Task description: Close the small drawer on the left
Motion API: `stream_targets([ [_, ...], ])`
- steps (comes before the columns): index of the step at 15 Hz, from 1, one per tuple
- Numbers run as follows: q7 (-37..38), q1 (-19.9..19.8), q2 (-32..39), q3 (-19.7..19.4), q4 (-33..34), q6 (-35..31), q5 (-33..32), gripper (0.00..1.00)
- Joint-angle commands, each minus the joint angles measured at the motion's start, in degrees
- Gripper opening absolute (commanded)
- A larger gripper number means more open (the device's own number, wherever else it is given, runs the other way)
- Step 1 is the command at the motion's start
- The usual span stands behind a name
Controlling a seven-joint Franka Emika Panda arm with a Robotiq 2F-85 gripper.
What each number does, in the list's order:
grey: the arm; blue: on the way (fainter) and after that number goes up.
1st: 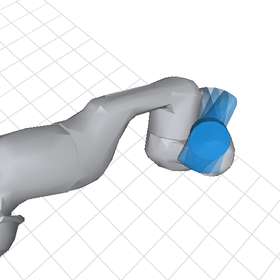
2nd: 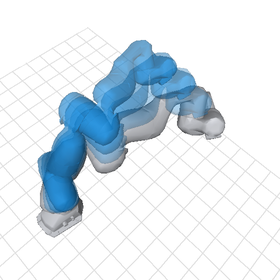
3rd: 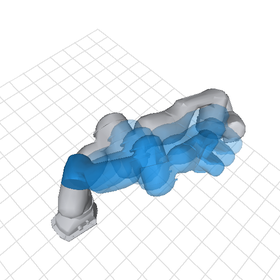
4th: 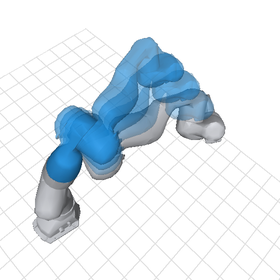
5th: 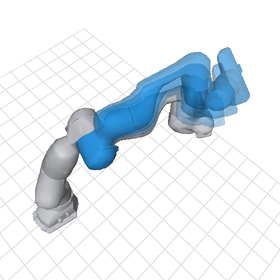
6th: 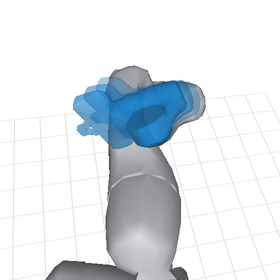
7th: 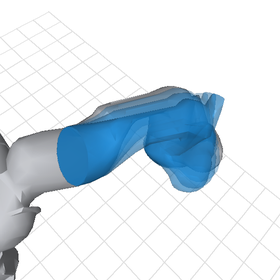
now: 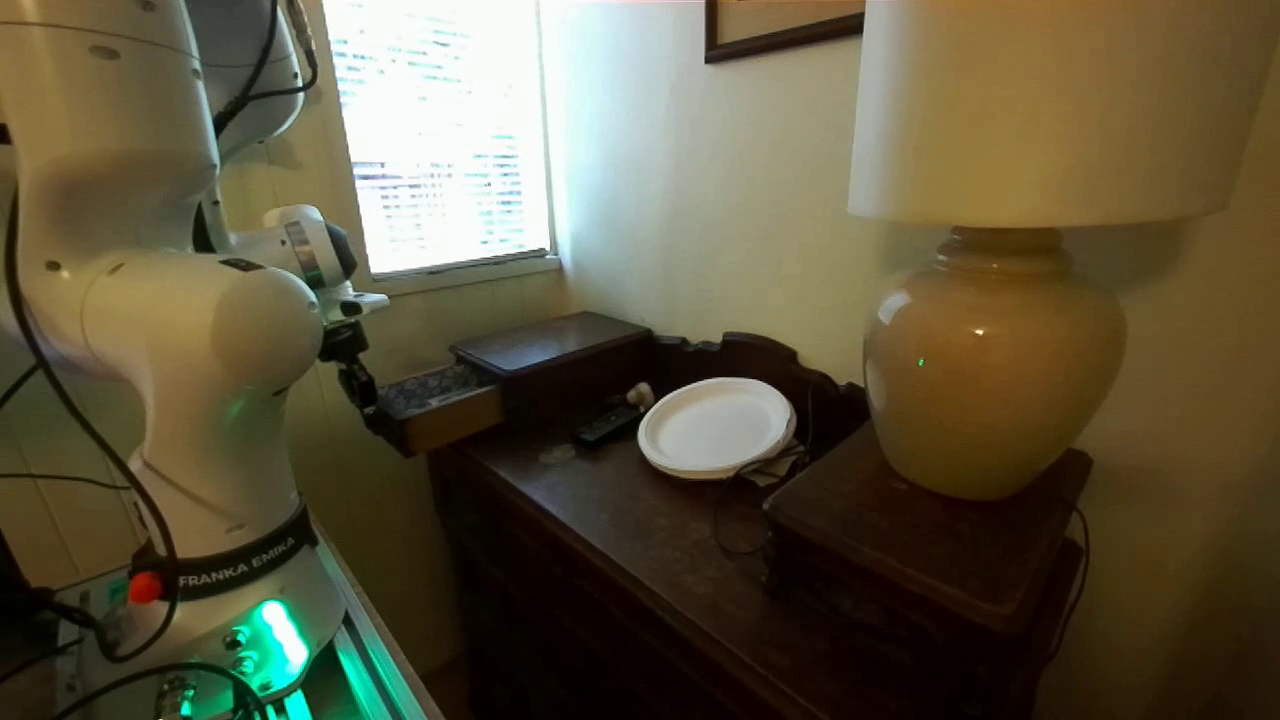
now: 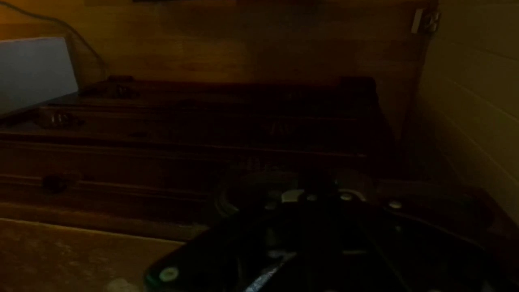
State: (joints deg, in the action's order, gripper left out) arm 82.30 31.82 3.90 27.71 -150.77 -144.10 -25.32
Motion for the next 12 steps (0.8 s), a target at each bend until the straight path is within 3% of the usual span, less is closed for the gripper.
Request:
stream_targets([
  [1, 0.0, 0.3, -0.3, -0.2, -0.4, -0.5, -0.5, 0.03],
  [5, 0.1, 0.2, -0.5, -0.2, -0.7, -1.0, -0.9, 0.03],
  [12, 11.1, -0.5, -4.6, -1.3, -2.1, 4.4, -12.6, 0.03],
])
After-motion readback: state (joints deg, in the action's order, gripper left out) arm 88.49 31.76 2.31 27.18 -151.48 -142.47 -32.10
